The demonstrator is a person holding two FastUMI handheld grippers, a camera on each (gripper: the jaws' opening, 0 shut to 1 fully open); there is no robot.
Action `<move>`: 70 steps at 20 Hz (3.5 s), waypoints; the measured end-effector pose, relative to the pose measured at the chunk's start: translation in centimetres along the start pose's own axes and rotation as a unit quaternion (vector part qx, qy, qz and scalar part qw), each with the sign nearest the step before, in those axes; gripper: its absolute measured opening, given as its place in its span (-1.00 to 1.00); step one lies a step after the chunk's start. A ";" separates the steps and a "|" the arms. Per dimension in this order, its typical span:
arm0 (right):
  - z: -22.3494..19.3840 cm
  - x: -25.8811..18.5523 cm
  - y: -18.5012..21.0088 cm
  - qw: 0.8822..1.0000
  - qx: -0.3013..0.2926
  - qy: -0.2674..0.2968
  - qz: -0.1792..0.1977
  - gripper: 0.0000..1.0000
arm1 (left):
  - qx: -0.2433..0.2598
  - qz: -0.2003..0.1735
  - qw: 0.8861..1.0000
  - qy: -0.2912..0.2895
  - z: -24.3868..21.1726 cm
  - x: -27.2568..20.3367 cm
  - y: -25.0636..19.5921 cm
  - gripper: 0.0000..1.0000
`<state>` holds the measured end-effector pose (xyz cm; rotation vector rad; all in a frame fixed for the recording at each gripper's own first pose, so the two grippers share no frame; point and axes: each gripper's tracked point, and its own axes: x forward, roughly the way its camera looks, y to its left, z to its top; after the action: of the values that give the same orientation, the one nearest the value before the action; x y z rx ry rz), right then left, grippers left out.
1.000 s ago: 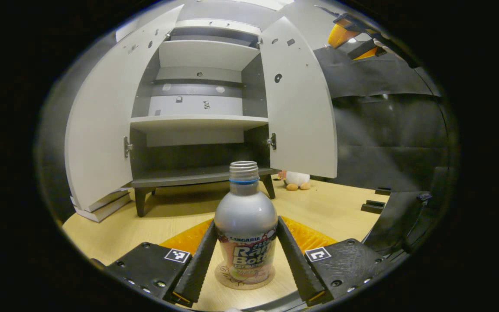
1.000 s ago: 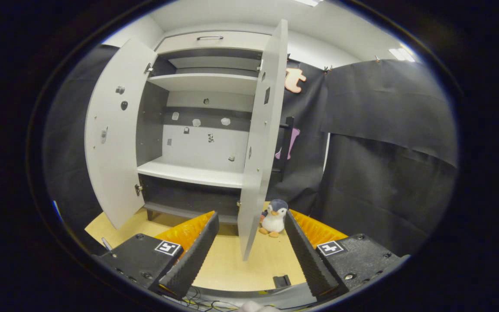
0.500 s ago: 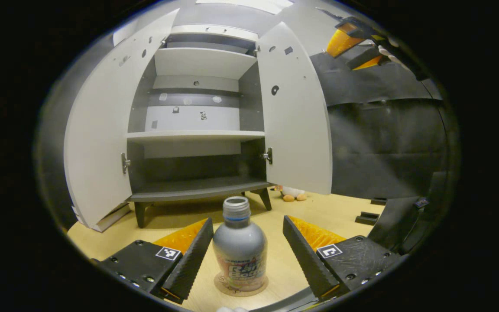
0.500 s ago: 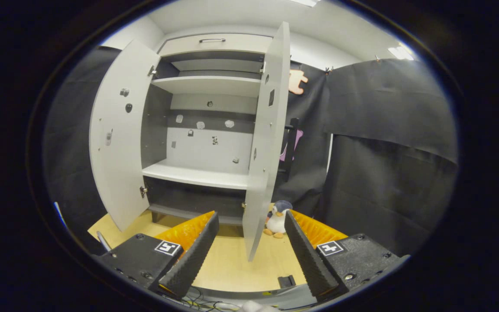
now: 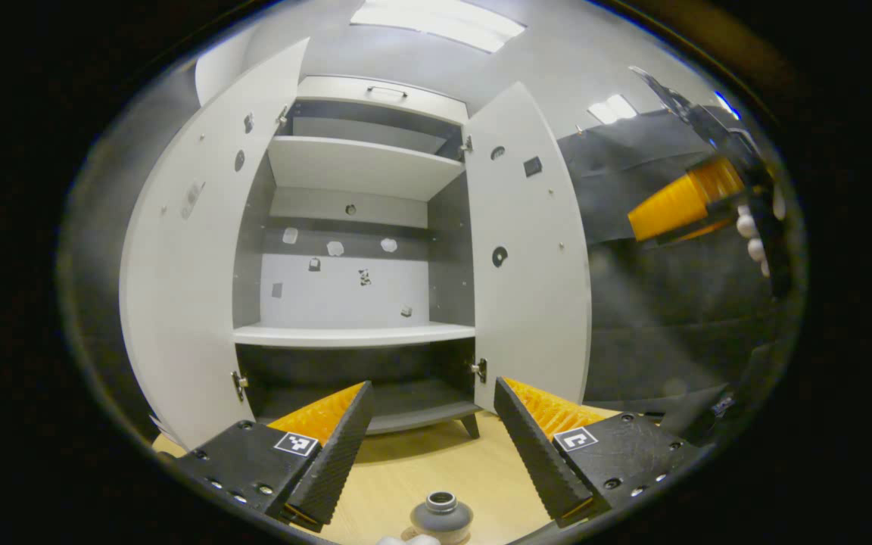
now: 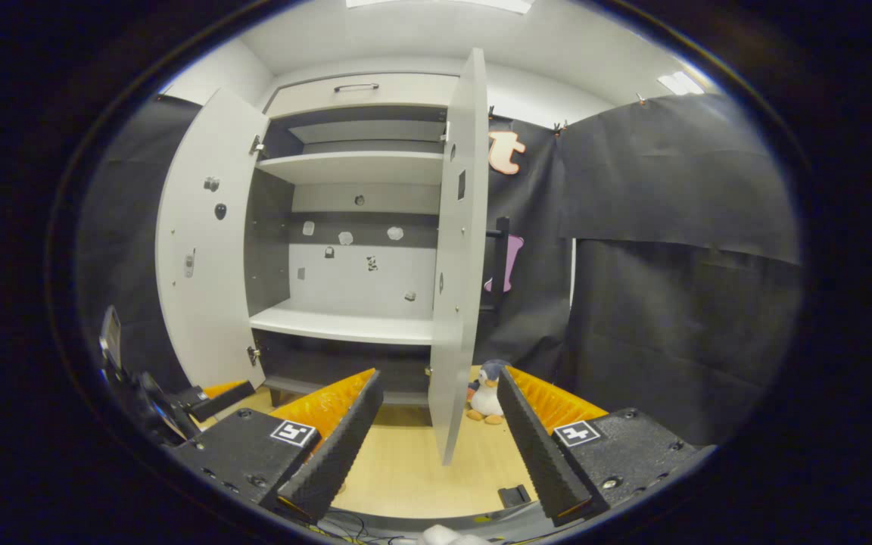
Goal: Grasp the bottle in the cabinet with the left hand and place it on the coaster, then close the right door with the right hand and the left door with the left hand.
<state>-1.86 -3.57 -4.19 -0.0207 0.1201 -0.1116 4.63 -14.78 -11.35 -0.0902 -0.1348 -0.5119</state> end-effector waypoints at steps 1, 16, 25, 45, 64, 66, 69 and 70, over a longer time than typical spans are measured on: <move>0.2 0.0 -0.1 1.000 0.005 -0.007 -0.002 0.99 | -0.001 0.005 1.000 -0.003 1.9 0.0 0.6 0.95; 2.0 5.9 -9.9 0.997 0.053 -0.036 -0.034 0.98 | 0.049 0.159 0.982 0.085 10.1 -6.3 8.3 1.00; 6.7 15.2 -17.7 0.998 0.041 -0.046 0.024 0.99 | 0.040 0.266 0.957 0.108 10.4 -6.8 6.1 0.97; 9.4 17.2 -5.0 0.988 0.000 -0.054 0.145 0.91 | 0.039 0.311 0.943 0.114 10.5 -10.5 8.3 0.94; 6.5 13.1 3.7 0.986 -0.019 -0.030 0.165 0.93 | 0.039 0.311 0.945 0.098 11.7 -12.8 16.1 0.94; 5.2 11.7 4.0 0.986 -0.021 -0.021 0.161 0.93 | 0.037 0.317 0.943 0.094 12.2 -13.2 18.2 0.94; 3.2 9.6 4.5 0.988 -0.023 -0.006 0.154 0.93 | 0.041 0.331 0.939 0.088 13.0 -14.1 22.0 0.94; 2.4 8.8 4.9 0.988 -0.023 -0.002 0.151 0.93 | 0.045 0.336 0.937 0.085 13.4 -14.4 23.1 0.94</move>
<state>7.65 0.33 -2.94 -0.0486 0.1215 0.1939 2.21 13.83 -1.52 0.0008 0.0463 0.1719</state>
